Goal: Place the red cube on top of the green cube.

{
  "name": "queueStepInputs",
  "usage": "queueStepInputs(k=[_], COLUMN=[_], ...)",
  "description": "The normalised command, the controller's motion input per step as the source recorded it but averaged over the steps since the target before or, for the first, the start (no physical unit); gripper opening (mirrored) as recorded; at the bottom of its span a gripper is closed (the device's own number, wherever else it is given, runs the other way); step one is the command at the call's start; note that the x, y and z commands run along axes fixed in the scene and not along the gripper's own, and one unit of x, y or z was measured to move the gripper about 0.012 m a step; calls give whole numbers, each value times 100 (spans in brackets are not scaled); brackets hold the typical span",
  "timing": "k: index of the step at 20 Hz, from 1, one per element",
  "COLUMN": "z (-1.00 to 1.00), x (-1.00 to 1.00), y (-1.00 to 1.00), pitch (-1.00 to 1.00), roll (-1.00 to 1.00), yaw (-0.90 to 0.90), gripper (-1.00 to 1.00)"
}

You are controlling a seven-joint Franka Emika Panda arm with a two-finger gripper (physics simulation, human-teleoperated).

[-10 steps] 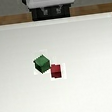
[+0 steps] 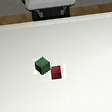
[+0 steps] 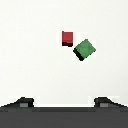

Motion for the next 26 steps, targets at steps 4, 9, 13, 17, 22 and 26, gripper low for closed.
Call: queueStepInputs(k=[4, 9, 13, 17, 22, 26], z=[0, 0, 0, 0, -40, -100], x=[75, 100, 100, 0, 0, 0], y=[0, 0, 0, -25, 0, 0], pitch=[0, 0, 0, 0, 0, 0], roll=[0, 0, 0, 0, 0, 0], yaw=[0, 0, 0, 0, 0, 0], gripper=[100, 100, 100, 100, 100, 100])
